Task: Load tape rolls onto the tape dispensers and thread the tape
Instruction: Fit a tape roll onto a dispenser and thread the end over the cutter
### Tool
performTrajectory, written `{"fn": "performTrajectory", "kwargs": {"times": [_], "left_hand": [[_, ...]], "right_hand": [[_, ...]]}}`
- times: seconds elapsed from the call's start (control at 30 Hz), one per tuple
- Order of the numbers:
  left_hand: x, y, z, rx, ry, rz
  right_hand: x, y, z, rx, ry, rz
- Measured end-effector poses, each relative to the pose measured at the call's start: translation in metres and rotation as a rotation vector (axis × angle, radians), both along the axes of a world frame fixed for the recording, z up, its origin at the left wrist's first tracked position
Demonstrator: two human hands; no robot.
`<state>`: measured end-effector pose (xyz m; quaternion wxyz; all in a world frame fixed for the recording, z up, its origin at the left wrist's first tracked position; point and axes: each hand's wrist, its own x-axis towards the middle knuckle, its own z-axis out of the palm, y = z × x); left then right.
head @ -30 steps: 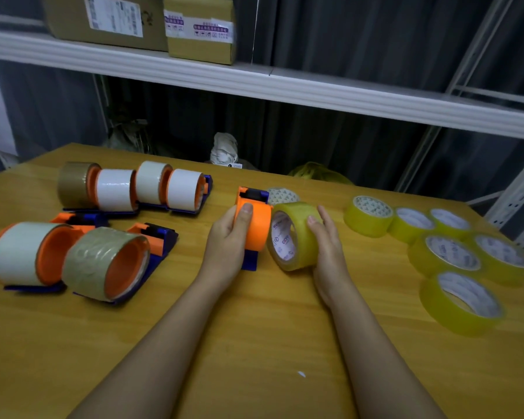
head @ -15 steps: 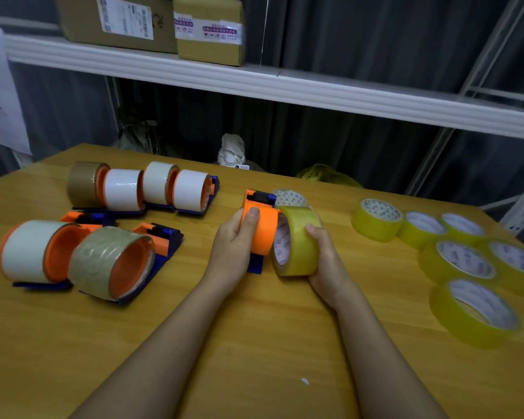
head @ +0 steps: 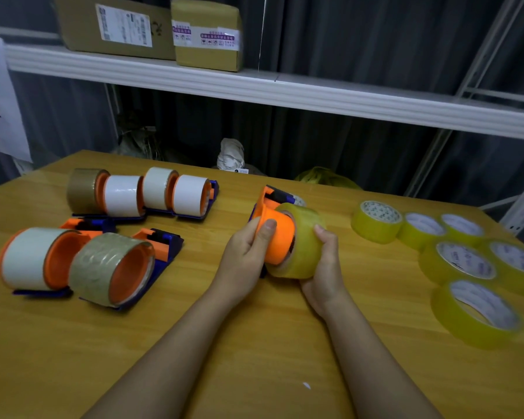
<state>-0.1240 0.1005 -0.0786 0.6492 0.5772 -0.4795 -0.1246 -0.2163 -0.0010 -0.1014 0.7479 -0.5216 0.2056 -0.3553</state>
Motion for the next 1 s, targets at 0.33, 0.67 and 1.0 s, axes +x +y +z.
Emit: {"fn": "performTrajectory", "kwargs": {"times": [0.33,0.67,1.0], "left_hand": [[-0.003,-0.001,0.001,0.106,0.134,-0.123],[-0.009,0.001,-0.001,0.072,0.038,-0.105],[-0.013,-0.002,-0.004,0.081,-0.031,-0.152]], "right_hand": [[0.014,0.023,-0.001,-0.335,0.179,-0.108],[0.016,0.022,-0.009,-0.409,0.202,-0.179],[0.017,0.026,-0.01,-0.443,0.192,-0.199]]}}
